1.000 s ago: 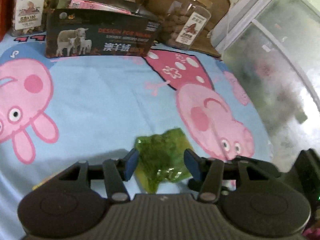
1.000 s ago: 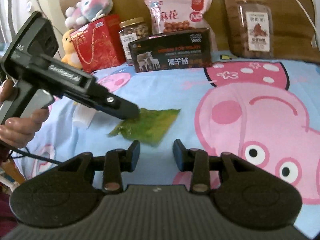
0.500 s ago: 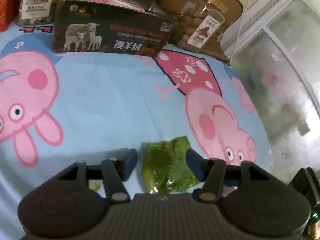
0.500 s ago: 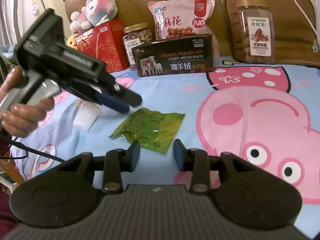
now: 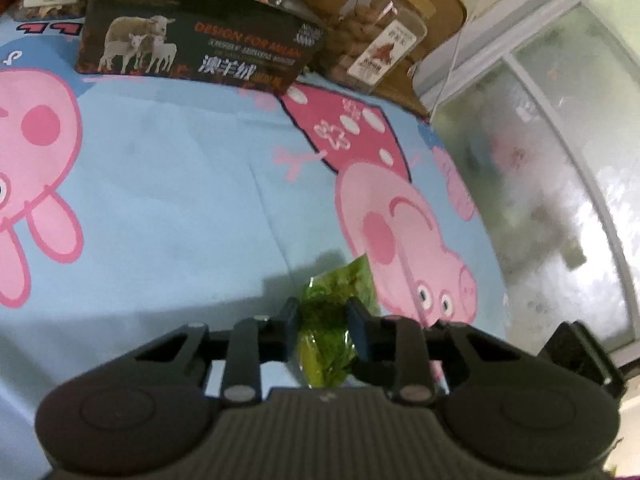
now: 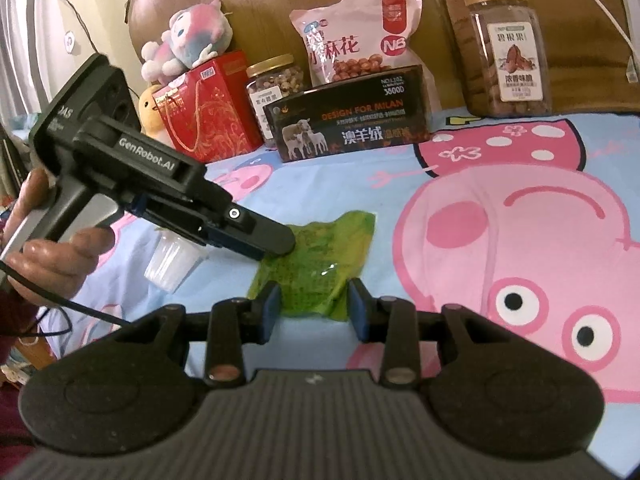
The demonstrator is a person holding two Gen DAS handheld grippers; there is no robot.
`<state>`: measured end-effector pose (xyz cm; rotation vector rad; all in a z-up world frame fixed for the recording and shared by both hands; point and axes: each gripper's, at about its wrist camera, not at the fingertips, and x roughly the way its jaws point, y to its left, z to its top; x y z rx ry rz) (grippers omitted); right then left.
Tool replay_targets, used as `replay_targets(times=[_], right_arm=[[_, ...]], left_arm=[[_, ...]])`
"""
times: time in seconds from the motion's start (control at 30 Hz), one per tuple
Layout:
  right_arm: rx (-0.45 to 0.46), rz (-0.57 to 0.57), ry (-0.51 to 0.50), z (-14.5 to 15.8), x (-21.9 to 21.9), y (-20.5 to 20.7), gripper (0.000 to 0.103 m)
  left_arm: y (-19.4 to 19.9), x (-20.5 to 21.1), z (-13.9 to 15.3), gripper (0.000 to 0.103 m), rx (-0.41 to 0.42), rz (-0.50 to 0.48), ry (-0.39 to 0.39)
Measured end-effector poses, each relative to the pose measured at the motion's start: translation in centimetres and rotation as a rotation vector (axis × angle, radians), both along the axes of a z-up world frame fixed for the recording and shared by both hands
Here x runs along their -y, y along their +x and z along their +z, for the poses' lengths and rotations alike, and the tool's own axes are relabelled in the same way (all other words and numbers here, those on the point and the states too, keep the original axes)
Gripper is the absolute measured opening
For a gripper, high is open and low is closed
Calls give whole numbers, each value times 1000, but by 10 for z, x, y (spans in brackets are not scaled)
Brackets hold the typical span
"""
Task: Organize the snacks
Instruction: 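Lift the green bag with the left gripper and drop it into the tin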
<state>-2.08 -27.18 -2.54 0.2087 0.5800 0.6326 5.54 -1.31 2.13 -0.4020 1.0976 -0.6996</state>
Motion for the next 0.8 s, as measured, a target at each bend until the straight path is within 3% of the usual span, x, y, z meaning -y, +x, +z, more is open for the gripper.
replay_targets(times=[0.03,0.13,0.2,0.4,0.63,0.8], right_arm=[[-7,-2,12,0,1,1,40],[-42,-13,72,-1,6,5,40],[-65,-5,112,0,6,9,35],[29,12,58,27,-18,19,30],[118,51,61,54,-60,79,30],[190,46,24,74,-96,141,30]], left_arm=[[-1,-2,2,17,13,7,-10],[0,-4,10,16,38,12,-40],[0,-5,17,16,63,20,-27],[15,-24,46,16,131,81,-37],[72,-51,95,16,249,208,-10],[131,-63,107,17,322,314,37]])
